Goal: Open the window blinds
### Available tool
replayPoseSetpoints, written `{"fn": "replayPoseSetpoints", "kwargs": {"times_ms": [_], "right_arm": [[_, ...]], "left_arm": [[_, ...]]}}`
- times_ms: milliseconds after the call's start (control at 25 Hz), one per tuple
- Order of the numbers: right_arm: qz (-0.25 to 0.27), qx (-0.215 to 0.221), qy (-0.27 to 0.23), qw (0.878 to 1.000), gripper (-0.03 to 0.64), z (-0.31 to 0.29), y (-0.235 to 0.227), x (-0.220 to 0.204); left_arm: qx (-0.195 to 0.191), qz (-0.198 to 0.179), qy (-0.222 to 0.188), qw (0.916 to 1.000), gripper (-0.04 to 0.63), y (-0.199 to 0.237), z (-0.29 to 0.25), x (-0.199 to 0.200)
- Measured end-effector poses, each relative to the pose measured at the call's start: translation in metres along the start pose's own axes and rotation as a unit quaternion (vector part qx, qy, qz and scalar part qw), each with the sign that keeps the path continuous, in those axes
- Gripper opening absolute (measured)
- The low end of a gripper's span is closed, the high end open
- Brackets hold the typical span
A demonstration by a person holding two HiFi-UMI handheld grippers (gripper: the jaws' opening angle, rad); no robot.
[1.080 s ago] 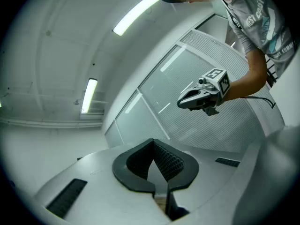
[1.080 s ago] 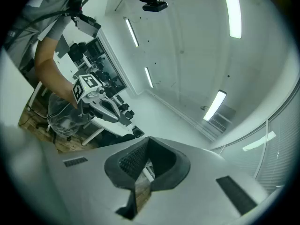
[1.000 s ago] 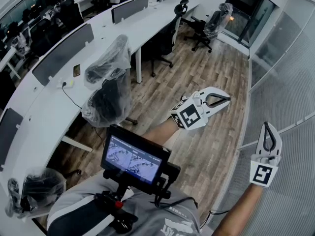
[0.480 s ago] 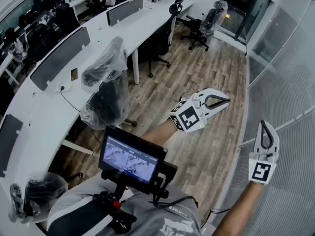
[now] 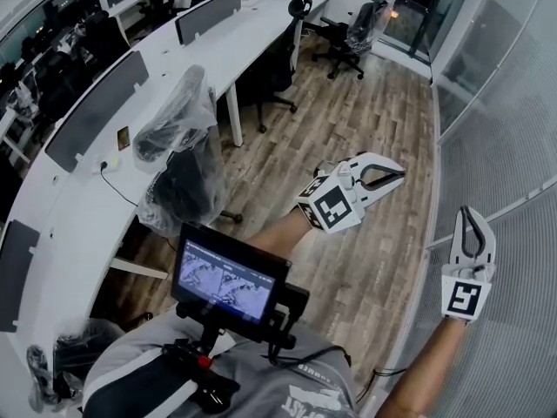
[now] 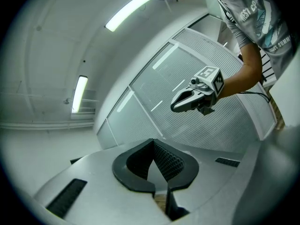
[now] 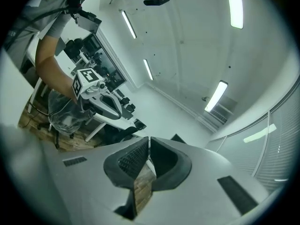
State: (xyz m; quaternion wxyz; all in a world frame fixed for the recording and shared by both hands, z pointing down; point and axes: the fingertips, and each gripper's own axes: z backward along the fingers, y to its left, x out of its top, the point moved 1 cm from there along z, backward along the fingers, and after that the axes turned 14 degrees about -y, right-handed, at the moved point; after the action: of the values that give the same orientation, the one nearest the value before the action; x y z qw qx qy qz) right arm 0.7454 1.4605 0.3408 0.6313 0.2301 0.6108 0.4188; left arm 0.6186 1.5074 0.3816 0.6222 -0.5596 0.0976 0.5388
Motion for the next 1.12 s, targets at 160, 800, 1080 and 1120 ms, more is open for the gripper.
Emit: {"fn": "replayPoseSetpoints", "kwargs": {"times_ms": [160, 800, 1080, 1120], "right_arm": [[-0.003, -0.007, 0.009, 1.000, -0.002, -0.005, -0.004, -0.013], [-0.028, -0.010, 0.001, 1.000, -0.002, -0.067, -0.095, -0.181], [-0.031, 0.000, -0.011, 0.999, -0.002, -0.102, -0.134, -0.247], [-0.036, -0.001, -0.015, 0.999, -0.002, -0.107, -0.136, -0.255]], "left_arm": [[-0.004, 0.002, 0.001, 1.0000, 0.000, 0.009, -0.011, -0.016], [0.002, 0.005, 0.033, 0.9994, 0.000, 0.060, -0.138, -0.147], [0.012, -0.003, 0.050, 0.9987, 0.000, 0.088, -0.189, -0.190], [0.010, -0.003, 0.055, 0.9984, 0.000, 0.091, -0.193, -0.197]]}}
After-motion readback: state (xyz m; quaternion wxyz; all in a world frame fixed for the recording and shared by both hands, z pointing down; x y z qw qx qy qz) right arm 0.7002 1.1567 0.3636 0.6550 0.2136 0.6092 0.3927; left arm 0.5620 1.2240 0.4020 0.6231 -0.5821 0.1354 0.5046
